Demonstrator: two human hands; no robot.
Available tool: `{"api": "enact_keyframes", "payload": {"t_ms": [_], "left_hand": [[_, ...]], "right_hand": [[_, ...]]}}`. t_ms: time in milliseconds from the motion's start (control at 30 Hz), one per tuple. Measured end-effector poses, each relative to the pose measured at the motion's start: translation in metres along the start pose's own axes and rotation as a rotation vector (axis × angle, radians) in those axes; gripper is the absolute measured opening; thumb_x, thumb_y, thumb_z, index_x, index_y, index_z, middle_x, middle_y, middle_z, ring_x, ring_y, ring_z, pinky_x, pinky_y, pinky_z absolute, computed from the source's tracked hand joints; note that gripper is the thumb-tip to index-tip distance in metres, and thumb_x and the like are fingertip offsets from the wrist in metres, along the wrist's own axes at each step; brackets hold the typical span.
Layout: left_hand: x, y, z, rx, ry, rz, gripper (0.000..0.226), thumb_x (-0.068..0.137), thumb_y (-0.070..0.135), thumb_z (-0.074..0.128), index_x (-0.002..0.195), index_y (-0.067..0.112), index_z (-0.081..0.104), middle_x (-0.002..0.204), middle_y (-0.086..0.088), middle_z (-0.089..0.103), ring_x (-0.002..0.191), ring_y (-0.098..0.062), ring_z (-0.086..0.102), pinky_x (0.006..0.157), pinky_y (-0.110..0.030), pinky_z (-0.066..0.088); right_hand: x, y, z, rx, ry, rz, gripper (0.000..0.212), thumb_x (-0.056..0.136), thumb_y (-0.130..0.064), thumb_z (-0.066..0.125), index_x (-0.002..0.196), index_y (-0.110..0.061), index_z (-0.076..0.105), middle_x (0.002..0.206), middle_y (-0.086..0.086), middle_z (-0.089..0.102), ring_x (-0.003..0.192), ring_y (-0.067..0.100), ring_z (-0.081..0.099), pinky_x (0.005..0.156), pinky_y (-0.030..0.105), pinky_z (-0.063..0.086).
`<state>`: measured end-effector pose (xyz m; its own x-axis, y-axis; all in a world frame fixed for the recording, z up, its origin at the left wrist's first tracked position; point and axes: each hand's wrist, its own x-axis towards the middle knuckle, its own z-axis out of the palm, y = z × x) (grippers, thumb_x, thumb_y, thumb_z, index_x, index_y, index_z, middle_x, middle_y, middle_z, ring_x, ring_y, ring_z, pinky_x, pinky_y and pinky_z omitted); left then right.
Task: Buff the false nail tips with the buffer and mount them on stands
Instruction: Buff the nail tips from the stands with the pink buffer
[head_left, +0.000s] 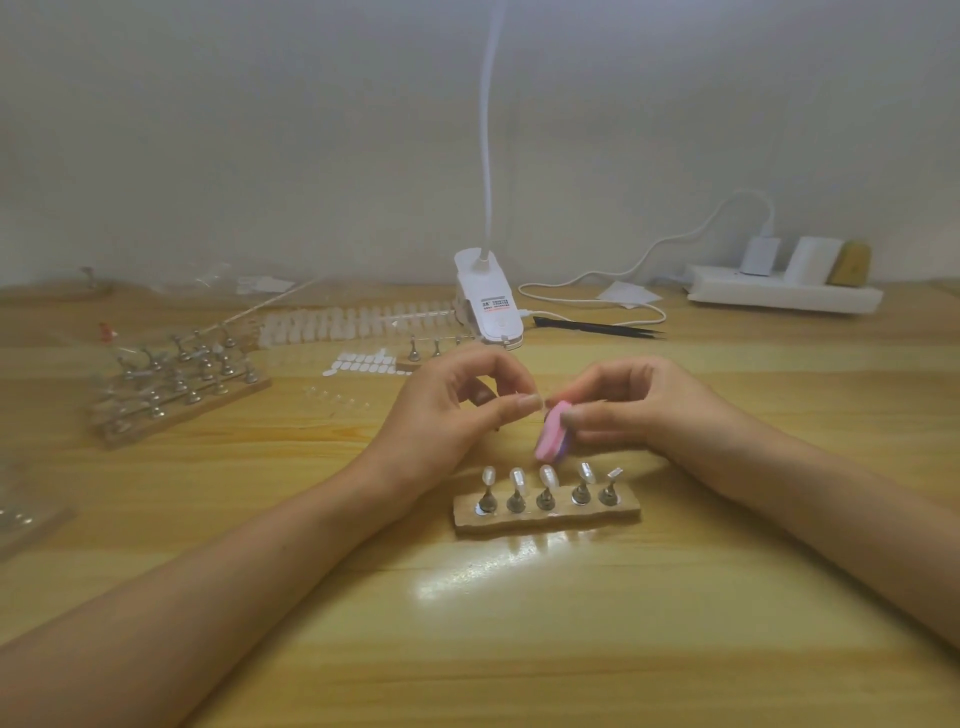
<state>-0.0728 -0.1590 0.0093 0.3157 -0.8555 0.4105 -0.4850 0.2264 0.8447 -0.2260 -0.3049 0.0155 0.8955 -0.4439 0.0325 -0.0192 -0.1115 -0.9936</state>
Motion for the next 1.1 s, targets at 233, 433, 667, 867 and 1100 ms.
{"api": "enact_keyframes", "payload": {"t_ms": [233, 433, 667, 867, 1100], "left_hand": [[0.0008, -0.0033, -0.0003, -0.015, 0.004, -0.012, 0.013, 0.083, 0.013, 0.076, 0.075, 0.020, 0.069, 0.082, 0.007, 0.063, 0.073, -0.003, 0.056, 0.065, -0.012, 0.043], [0.0011, -0.0040, 0.0005, -0.015, 0.016, -0.019, 0.012, 0.083, 0.010, 0.076, 0.075, 0.017, 0.069, 0.082, 0.006, 0.061, 0.071, -0.005, 0.055, 0.061, -0.012, 0.042], [0.0010, -0.0007, 0.0014, 0.042, -0.007, 0.033, 0.013, 0.081, 0.008, 0.077, 0.075, 0.018, 0.070, 0.076, 0.014, 0.058, 0.072, 0.000, 0.054, 0.070, -0.011, 0.042], [-0.0006, -0.0011, 0.0011, -0.022, 0.038, 0.005, 0.013, 0.082, 0.010, 0.076, 0.075, 0.019, 0.070, 0.082, 0.007, 0.061, 0.070, -0.003, 0.055, 0.063, -0.011, 0.043], [0.0000, 0.0011, 0.0018, 0.057, -0.019, 0.069, 0.008, 0.081, 0.009, 0.077, 0.079, 0.014, 0.071, 0.081, 0.005, 0.060, 0.073, -0.002, 0.056, 0.072, -0.019, 0.047]], "right_hand": [[0.0010, -0.0010, -0.0002, 0.001, -0.011, 0.015, 0.017, 0.072, -0.022, 0.079, 0.087, -0.014, 0.079, 0.097, 0.016, 0.076, 0.090, 0.024, 0.075, 0.080, 0.028, 0.060], [0.0031, -0.0006, -0.0032, 0.059, 0.033, 0.032, 0.020, 0.072, -0.024, 0.078, 0.089, -0.012, 0.079, 0.101, 0.016, 0.076, 0.097, 0.028, 0.074, 0.084, 0.029, 0.060], [0.0057, 0.0009, -0.0058, 0.059, 0.050, 0.025, 0.028, 0.074, -0.021, 0.076, 0.097, -0.004, 0.075, 0.105, 0.016, 0.075, 0.100, 0.027, 0.073, 0.088, 0.032, 0.059], [0.0050, -0.0007, -0.0062, 0.041, -0.019, 0.055, 0.020, 0.075, -0.019, 0.076, 0.092, -0.007, 0.076, 0.100, 0.017, 0.075, 0.095, 0.028, 0.074, 0.086, 0.032, 0.059], [0.0051, 0.0009, -0.0061, 0.087, 0.009, 0.027, 0.017, 0.075, -0.019, 0.076, 0.089, -0.010, 0.077, 0.103, 0.018, 0.075, 0.095, 0.029, 0.074, 0.083, 0.031, 0.060]]}}
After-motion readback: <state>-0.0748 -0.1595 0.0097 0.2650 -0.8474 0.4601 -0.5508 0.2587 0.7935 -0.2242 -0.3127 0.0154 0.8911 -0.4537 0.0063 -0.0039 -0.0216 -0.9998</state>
